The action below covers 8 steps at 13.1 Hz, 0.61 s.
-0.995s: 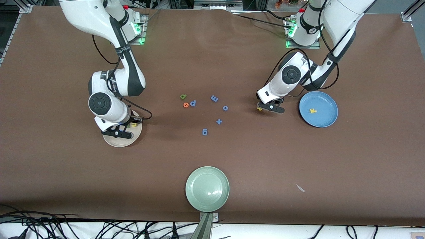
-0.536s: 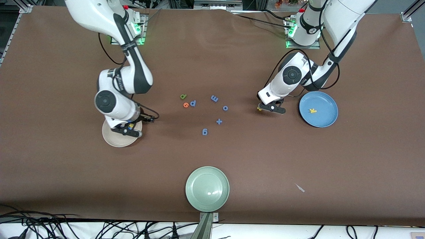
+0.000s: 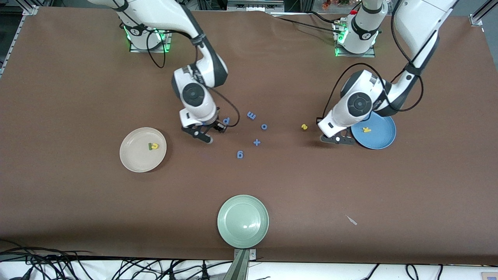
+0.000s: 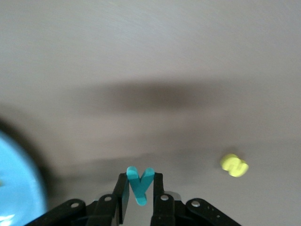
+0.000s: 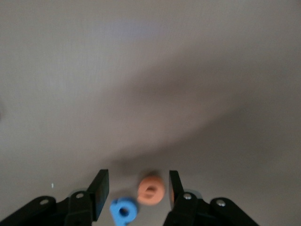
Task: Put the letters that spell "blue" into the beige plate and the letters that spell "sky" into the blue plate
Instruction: 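Drop the cyan Y in the blue plate while the right gripper reaches the e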
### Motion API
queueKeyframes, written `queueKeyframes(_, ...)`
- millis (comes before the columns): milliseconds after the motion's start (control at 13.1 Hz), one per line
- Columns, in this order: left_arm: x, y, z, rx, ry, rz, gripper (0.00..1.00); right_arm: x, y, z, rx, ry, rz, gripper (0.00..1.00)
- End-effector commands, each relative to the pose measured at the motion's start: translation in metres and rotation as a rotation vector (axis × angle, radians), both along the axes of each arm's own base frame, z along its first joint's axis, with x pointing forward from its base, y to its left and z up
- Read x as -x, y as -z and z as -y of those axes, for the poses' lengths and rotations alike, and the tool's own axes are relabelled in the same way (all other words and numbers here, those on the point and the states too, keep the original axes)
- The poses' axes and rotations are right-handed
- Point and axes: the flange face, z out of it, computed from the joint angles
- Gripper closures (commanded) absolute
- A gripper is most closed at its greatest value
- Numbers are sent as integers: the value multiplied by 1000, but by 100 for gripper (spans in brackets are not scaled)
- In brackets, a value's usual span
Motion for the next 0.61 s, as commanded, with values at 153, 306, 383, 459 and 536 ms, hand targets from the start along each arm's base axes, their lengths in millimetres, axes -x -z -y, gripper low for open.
queueKeyframes(153, -17, -36, -83, -16, 51, -20, 100, 5, 7, -1, 5, 43, -1, 40)
queueKeyframes(306, -13, -33, -120, -13, 100, -43, 100, 8, 9, 1, 14, 41, -14, 40)
queueKeyframes(383, -8, -27, -124, -17, 109, -55, 100, 8, 7, 1, 12, 41, -15, 40)
queueKeyframes(459, -3, -20, -124, -37, 138, -61, 100, 8, 6, 1, 16, 38, -25, 40)
queueKeyframes(536, 0, -14, -136, -60, 155, -59, 100, 6, 3, 3, 19, 33, -31, 40)
